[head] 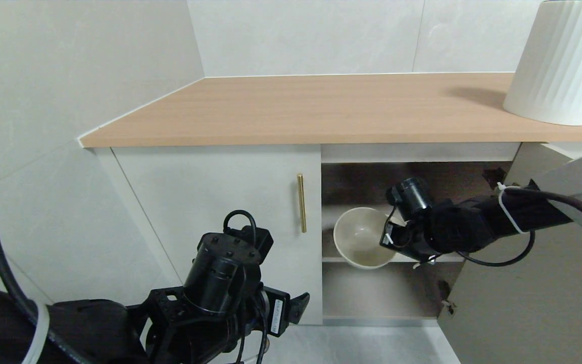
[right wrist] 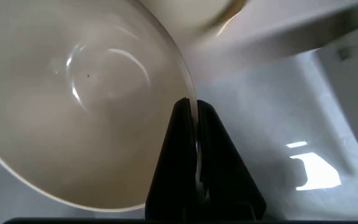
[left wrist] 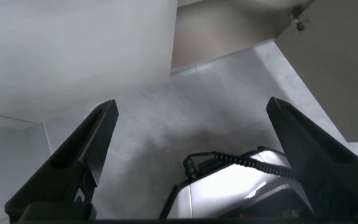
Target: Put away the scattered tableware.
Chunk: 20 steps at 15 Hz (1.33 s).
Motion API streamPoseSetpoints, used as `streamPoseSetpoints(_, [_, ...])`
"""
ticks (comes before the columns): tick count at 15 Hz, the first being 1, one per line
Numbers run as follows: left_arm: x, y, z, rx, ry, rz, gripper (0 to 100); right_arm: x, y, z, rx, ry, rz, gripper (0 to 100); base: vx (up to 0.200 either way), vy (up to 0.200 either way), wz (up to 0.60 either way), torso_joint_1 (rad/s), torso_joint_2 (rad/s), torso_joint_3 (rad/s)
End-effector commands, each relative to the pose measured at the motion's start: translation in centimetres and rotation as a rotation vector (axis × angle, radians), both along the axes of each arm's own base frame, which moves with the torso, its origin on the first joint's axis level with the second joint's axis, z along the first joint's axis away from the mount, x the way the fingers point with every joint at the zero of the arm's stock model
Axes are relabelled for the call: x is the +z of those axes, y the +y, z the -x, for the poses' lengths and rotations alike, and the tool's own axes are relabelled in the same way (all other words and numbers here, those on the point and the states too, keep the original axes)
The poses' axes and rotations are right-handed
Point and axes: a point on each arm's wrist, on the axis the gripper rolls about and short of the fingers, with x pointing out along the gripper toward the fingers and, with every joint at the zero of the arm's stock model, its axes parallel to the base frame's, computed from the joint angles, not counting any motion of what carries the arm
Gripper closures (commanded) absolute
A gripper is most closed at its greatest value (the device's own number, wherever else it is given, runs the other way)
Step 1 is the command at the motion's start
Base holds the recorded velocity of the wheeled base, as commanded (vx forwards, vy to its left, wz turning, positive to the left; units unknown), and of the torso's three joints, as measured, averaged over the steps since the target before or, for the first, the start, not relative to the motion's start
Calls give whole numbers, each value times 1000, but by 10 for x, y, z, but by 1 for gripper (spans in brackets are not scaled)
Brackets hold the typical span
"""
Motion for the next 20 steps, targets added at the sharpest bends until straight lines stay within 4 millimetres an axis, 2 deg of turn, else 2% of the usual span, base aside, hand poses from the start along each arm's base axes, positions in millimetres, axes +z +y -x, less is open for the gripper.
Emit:
streamPoseSetpoints(1, [0, 0, 0, 0, -2, 1, 0, -21, -17, -26, -76, 20, 7, 100, 0, 0, 0, 0, 0, 0])
streamPoseSetpoints(4, [0, 0, 0, 1, 0, 1, 0, -18, -29, -41, -136, -8, -20, 100, 0, 0, 0, 0, 0, 0])
streamPoseSetpoints(9, [0, 1, 1, 0, 0, -1, 0, -26, -49, -68, -231, -38, -36, 100, 0, 0, 0, 0, 0, 0])
streamPoseSetpoints(18, [-1, 1, 1, 0, 2, -2, 0, -35, -47, -80, -232, -44, -36, 100, 0, 0, 0, 0, 0, 0])
streamPoseSetpoints(19, [-1, 1, 1, 0, 2, -2, 0, -36, -47, -80, -231, -44, -35, 0, 0, 0, 0, 0, 0, 0])
streamPoseSetpoints(20, [-1, 1, 1, 0, 3, -3, 0, -36, -46, -81, -229, -46, -37, 0, 0, 0, 0, 0, 0, 0])
